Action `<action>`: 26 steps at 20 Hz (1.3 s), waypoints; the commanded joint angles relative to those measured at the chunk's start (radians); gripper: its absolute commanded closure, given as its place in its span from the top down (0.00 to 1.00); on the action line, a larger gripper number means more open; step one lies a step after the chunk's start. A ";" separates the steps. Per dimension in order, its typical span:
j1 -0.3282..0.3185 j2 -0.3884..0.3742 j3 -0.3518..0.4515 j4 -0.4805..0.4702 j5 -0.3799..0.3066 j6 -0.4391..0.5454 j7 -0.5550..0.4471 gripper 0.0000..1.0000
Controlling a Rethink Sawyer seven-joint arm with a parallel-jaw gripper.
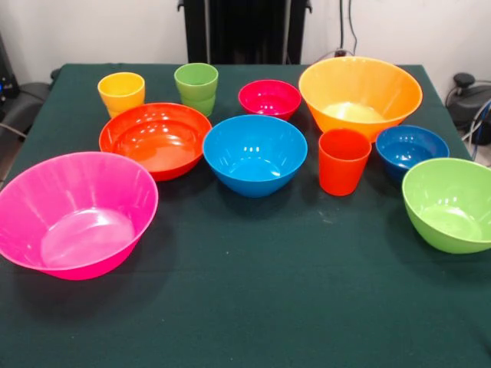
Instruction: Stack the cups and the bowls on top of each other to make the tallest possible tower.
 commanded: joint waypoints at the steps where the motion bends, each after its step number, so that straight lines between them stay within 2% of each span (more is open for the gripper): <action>1: -0.015 0.202 0.067 -0.009 -0.174 -0.118 -0.079 1.00; 14: -0.001 0.414 -0.001 -0.079 -0.344 -0.262 0.029 1.00; 26: -0.021 0.419 -0.046 -0.073 -0.436 -0.223 0.038 1.00</action>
